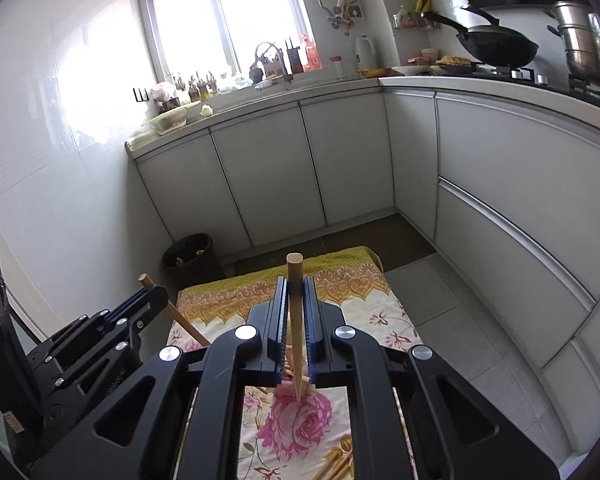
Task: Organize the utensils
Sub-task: 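Lift the left gripper's chopstick upright over the pink cup while the right gripper carries its chopstick there, then open the left gripper over the cup while the right gripper releases its chopstick into it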
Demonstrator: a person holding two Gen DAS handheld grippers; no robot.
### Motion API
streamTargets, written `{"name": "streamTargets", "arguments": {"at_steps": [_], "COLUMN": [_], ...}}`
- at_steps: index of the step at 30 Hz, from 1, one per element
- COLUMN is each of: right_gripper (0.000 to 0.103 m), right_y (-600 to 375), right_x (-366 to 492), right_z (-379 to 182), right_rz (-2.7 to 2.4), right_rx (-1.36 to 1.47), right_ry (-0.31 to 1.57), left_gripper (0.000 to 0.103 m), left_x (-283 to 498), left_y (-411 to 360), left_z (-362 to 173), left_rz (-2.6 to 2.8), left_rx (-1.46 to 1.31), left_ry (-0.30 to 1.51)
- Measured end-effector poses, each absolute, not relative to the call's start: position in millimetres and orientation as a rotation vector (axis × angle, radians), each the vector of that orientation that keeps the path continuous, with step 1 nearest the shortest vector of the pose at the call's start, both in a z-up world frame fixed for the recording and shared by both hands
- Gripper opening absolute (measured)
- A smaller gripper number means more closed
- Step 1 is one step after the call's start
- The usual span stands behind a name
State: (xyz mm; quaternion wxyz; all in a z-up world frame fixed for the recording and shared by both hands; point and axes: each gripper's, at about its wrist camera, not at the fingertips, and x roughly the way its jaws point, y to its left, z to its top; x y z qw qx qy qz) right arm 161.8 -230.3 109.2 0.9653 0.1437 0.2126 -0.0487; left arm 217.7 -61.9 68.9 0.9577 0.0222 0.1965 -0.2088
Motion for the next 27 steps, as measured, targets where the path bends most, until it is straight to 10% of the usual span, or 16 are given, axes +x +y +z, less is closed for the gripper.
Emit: {"name": "streamTargets", "arguments": {"at_steps": [15,19,27], "right_gripper": [0.008,0.008,0.008], "right_y": [-208,-210,-201], "right_x": [223,237,243], "right_z": [75,58,55], "right_rz": [-0.048,-0.051,-0.056], "right_rx": [0.327,0.343,0.324], "right_ry": [0.417,0.433,0.418], "left_gripper": [0.007,0.029,0.032], "left_x": [295,302,288], "left_y": [-46,-33,-18], "left_z": [27,15,36], "left_rz": [-0.376,-0.389,-0.358], "left_rx": [-0.035,-0.093,-0.118], "left_ry": [0.494,0.529,0.465]}}
